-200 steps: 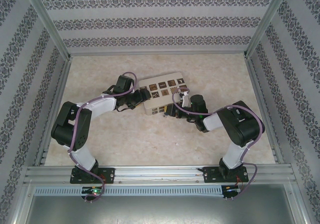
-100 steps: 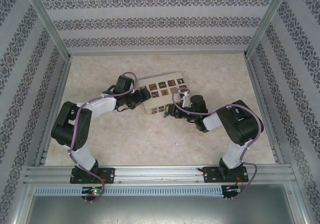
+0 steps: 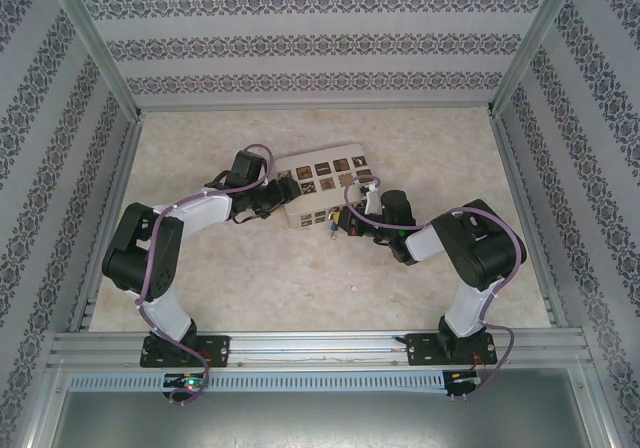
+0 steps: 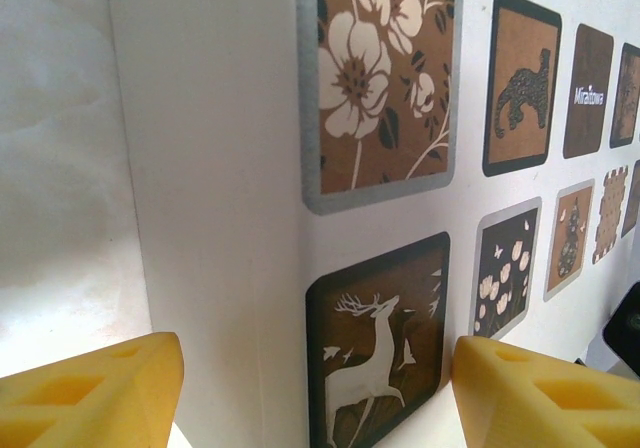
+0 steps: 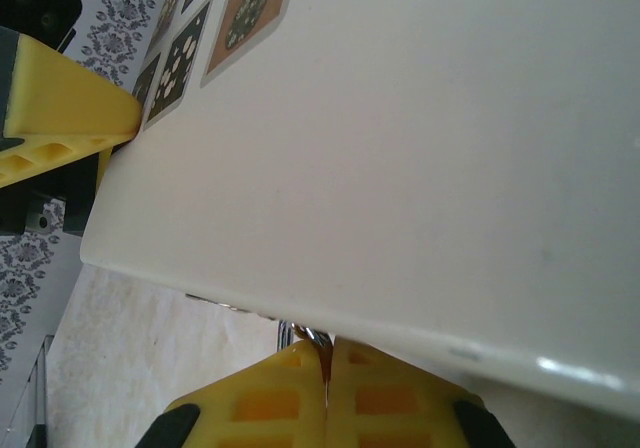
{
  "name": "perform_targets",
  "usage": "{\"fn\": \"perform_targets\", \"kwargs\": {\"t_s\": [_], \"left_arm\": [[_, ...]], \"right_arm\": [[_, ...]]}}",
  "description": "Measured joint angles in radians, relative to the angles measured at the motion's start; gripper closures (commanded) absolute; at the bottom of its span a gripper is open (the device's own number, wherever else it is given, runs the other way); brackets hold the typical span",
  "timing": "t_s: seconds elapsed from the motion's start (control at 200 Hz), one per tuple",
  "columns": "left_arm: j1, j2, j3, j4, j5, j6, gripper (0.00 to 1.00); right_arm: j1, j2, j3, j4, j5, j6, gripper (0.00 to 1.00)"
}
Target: Unlock the padlock with the key
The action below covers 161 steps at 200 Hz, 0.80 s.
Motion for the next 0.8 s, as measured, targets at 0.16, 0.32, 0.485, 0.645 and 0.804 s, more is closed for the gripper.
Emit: {"fn": "perform_targets", "kwargs": {"t_s": [0.16,0.32,0.485,0.645,0.804], "left_arm": [[0.0,0.0,-0.01,0.018,0.0,0.0,0.29],[-0.001,0.0,-0.023,0.047,0.006,-0.004,0.29],[-0.002,0.0,-0.037,0.074,0.014,-0.013,0.29],[-0.004,0.0,-0.047,0.093,0.018,-0.023,0.29],[-0.01,0.0,-0.056,0.112,0.018,-0.034,0.29]], "right_arm": [[-0.002,0.0,-0.002,0.008,0.016,0.024,1.0],[-0.006,0.0,-0.021,0.049,0.042,0.075,1.0],[-0.006,0.029,-0.036,0.135,0.071,0.146,1.0],[-0.006,0.067,-0.042,0.208,0.108,0.223,1.0],[-0.005,0.093,-0.049,0.27,0.142,0.287,1.0]]}}
